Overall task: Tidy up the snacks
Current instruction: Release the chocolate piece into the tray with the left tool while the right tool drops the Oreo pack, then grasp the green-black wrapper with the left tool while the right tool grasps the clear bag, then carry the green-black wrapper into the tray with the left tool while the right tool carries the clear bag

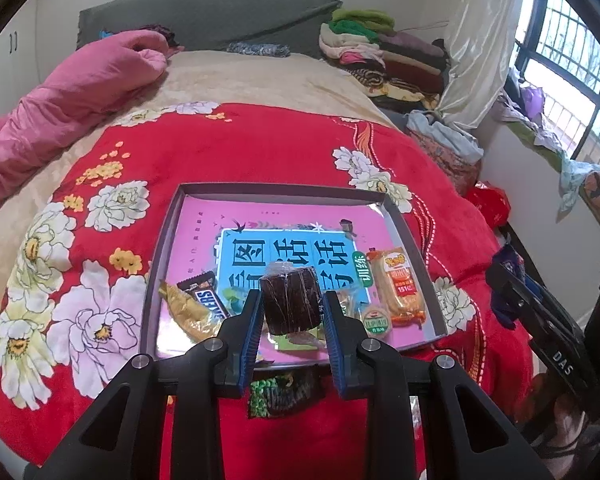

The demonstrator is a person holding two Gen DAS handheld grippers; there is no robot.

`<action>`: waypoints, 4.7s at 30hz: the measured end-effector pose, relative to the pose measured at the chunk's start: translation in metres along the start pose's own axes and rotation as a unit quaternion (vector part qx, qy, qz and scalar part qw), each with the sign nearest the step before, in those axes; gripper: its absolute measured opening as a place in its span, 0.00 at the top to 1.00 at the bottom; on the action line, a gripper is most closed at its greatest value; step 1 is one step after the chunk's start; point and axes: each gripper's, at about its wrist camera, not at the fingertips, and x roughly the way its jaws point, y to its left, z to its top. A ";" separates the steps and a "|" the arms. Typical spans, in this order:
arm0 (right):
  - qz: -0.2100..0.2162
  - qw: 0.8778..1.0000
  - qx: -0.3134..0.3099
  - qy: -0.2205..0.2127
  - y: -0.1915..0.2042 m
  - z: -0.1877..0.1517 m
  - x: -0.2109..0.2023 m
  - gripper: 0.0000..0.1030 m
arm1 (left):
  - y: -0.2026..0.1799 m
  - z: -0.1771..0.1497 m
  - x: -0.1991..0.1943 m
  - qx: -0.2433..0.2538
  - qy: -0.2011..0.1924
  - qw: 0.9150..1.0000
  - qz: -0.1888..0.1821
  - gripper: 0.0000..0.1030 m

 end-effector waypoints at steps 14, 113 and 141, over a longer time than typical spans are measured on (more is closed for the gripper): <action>-0.005 1.000 -0.009 0.004 -0.001 0.004 0.015 0.50 | -0.002 0.001 0.030 0.000 0.017 1.000 -0.003 0.70; 0.027 0.975 0.013 0.219 0.046 -0.098 0.046 0.57 | 0.014 -0.082 0.086 -0.003 0.105 0.994 -0.039 0.52; 0.078 0.991 -0.062 0.086 0.064 -0.029 0.062 0.58 | 0.050 -0.007 0.055 -0.064 0.041 0.997 0.005 0.54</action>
